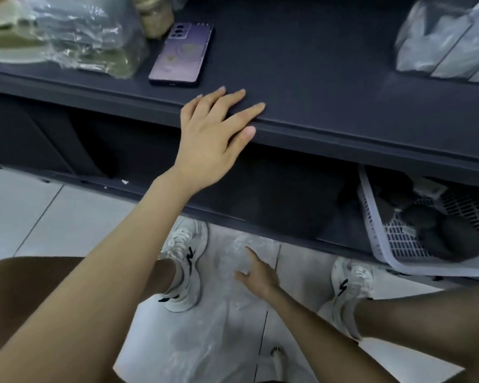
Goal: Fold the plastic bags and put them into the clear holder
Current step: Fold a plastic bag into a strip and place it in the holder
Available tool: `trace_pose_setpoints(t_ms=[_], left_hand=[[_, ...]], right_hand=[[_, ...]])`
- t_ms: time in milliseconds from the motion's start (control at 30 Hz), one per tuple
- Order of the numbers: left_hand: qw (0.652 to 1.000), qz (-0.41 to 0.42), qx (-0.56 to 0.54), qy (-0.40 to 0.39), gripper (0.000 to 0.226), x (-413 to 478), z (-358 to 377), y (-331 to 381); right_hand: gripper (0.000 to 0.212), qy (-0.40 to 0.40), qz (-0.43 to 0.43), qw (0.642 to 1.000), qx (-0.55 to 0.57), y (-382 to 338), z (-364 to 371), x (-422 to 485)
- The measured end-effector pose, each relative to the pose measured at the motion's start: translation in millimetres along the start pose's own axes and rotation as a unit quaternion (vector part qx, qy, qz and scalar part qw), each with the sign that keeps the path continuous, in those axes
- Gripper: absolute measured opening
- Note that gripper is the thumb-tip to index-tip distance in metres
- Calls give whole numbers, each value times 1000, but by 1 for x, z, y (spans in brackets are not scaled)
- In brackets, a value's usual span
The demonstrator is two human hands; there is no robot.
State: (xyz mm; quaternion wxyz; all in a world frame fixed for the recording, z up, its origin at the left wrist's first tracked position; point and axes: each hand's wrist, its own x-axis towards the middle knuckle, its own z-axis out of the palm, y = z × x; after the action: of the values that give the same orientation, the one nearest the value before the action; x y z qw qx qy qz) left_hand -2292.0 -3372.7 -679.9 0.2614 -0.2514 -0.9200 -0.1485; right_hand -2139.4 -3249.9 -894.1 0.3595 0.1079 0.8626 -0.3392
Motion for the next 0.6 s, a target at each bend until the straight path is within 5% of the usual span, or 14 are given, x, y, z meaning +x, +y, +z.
trace_pose_setpoints(t_ms=[133, 267, 367, 467, 600], left_hand=[[1000, 11, 5, 28, 36, -1, 4, 1], [999, 20, 10, 44, 35, 1, 7, -1], [999, 27, 9, 45, 36, 1, 7, 0], [999, 26, -1, 24, 36, 1, 4, 1], [999, -15, -29, -36, 43, 3, -8, 8]], right_hand=[[95, -1, 26, 996, -83, -14, 16, 28], [49, 13, 52, 988, -147, -13, 33, 44], [12, 33, 35, 995, -83, -10, 34, 35], [29, -13, 10, 1000, -16, -7, 15, 9], [10, -111, -16, 987, 119, -11, -37, -48]])
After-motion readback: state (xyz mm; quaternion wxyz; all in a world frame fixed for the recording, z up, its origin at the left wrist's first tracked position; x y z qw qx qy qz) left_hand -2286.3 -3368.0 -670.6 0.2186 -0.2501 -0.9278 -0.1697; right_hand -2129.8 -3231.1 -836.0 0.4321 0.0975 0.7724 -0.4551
